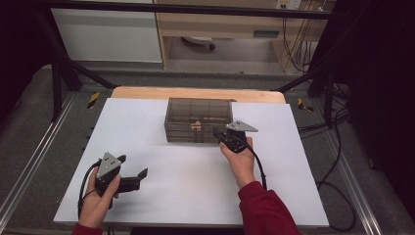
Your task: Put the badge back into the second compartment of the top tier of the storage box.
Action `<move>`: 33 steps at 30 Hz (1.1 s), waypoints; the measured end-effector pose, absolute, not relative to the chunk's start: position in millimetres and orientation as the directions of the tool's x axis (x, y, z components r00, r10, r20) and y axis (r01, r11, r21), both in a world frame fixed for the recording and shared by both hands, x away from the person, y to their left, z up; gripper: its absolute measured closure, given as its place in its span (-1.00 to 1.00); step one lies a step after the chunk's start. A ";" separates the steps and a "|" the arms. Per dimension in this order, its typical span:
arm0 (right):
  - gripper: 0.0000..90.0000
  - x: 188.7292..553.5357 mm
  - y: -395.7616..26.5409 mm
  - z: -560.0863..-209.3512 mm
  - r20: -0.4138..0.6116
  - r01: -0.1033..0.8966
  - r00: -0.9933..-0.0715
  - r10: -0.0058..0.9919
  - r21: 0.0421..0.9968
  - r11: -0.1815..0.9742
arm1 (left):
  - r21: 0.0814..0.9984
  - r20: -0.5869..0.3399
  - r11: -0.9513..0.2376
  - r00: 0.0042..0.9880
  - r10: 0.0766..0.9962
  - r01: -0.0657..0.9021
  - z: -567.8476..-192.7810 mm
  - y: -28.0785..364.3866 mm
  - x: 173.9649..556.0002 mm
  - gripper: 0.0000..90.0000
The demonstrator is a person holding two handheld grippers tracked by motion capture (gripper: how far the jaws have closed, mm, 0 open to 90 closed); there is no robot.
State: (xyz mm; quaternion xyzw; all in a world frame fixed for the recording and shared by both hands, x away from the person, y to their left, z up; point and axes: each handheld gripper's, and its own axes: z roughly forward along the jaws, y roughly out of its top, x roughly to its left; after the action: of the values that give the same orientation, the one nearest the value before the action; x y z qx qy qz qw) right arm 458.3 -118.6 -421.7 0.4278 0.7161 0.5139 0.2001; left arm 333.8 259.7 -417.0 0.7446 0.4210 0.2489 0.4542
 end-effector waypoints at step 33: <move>1.00 448.0 -124.3 -412.7 0.087 0.343 -0.584 0.807 0.927 0.148 | 0.891 -0.010 -0.228 0.519 0.855 0.393 -417.2 260.3 334.2 -0.85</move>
State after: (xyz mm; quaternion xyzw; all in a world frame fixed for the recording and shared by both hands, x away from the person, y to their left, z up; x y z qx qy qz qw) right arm 448.0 -124.3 -412.7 0.3972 0.7239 0.5178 0.2238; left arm 334.2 260.3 -417.2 0.7420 0.4204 0.2522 0.4573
